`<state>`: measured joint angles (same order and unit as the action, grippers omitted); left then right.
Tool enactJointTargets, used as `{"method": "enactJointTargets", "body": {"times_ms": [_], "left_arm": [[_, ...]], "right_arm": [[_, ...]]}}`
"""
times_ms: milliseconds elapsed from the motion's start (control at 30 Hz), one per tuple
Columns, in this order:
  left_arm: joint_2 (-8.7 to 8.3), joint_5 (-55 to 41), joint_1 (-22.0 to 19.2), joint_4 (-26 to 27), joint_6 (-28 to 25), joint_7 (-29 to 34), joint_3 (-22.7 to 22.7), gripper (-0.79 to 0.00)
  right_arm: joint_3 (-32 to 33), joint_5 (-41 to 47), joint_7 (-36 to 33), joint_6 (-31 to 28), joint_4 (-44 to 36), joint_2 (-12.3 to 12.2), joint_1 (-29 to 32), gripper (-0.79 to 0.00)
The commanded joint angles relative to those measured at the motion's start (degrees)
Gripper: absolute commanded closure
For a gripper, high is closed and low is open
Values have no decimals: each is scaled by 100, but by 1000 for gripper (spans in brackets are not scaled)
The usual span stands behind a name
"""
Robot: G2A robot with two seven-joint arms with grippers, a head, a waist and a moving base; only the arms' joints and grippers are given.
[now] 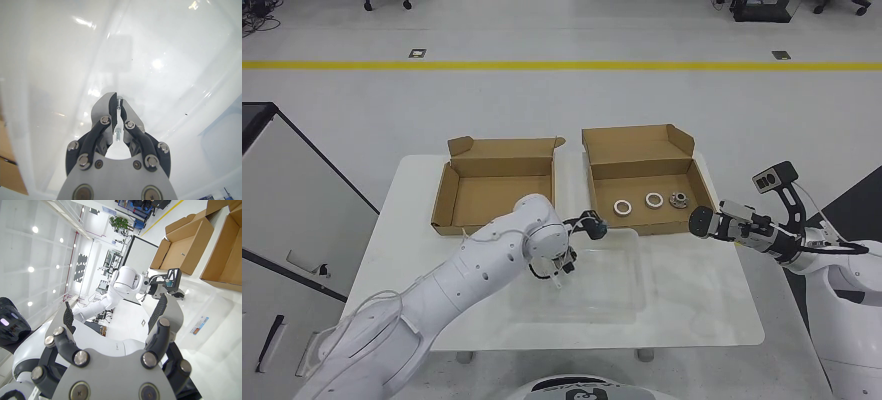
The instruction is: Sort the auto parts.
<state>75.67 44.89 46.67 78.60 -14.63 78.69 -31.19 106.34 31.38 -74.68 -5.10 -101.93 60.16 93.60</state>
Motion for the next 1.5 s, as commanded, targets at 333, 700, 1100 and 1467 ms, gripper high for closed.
{"method": "enactJointTargets", "body": {"times_ms": [333, 700, 1100, 1467], "left_arm": [[-350, -399, 175, 1522, 456, 931, -977, 0], [-710, -1538, 503, 2493, 1050, 830, -1993, 0], [-755, -3953, 1133, 2420, 1425, -759, -3040, 0], [-715, -5711, 1372, 2336, 665, -1973, -3493, 0]], "right_arm": [[0, 0, 0, 0, 0, 0, 0, -785], [0, 0, 0, 0, 0, 0, 0, -785], [0, 0, 0, 0, 0, 0, 0, -785], [0, 0, 0, 0, 0, 0, 0, -785]]}}
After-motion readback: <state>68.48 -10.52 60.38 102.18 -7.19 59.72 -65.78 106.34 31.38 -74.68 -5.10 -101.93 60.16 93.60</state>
